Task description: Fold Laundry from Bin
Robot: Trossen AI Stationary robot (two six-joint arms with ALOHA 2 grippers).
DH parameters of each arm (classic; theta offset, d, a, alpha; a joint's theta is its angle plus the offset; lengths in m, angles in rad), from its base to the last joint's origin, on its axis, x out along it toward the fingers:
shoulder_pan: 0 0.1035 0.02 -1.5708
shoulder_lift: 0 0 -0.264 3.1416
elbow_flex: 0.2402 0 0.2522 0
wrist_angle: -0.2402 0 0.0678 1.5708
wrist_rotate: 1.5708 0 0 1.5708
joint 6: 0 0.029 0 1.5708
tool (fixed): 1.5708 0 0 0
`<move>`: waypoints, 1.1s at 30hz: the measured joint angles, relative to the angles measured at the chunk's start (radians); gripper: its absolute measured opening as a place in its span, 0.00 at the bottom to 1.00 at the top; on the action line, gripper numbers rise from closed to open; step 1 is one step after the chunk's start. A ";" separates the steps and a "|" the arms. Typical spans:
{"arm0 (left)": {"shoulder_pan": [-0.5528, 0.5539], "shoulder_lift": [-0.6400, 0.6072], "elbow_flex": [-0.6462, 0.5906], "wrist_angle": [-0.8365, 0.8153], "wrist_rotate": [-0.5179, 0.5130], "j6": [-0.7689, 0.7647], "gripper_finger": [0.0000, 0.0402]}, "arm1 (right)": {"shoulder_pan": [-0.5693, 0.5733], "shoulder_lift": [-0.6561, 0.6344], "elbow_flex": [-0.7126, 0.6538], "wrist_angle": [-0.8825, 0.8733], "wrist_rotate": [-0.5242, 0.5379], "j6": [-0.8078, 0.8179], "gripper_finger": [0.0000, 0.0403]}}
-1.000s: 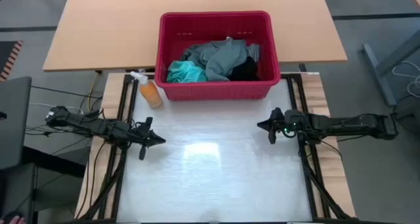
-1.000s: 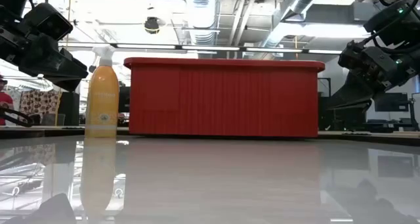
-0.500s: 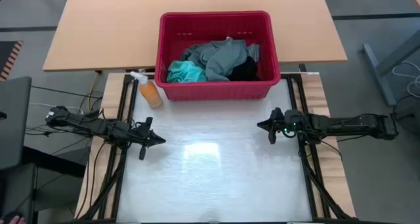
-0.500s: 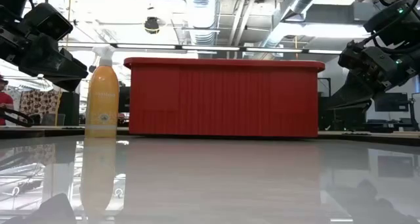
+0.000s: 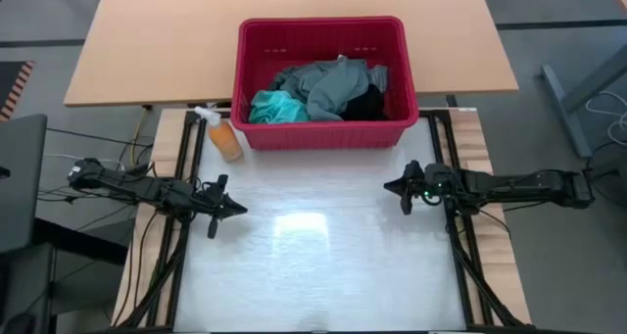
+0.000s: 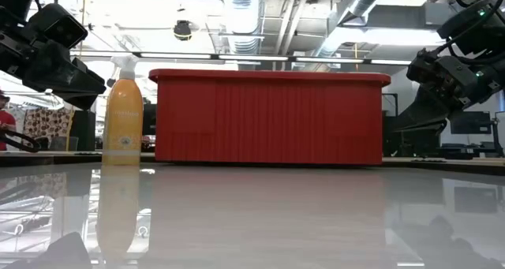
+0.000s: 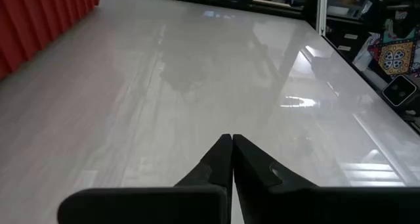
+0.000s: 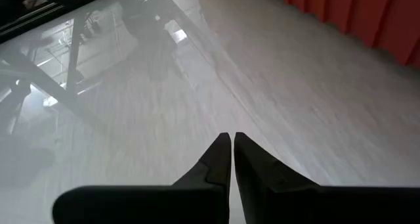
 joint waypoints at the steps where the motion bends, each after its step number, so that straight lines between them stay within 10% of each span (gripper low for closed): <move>1: 0.000 0.000 0.000 0.000 0.000 0.000 0.00 | 0.000 0.000 0.000 0.000 0.000 0.000 0.12; 33: 0.000 0.000 -0.003 0.026 -0.033 0.007 0.00 | 0.000 0.000 0.000 0.000 0.000 0.000 0.12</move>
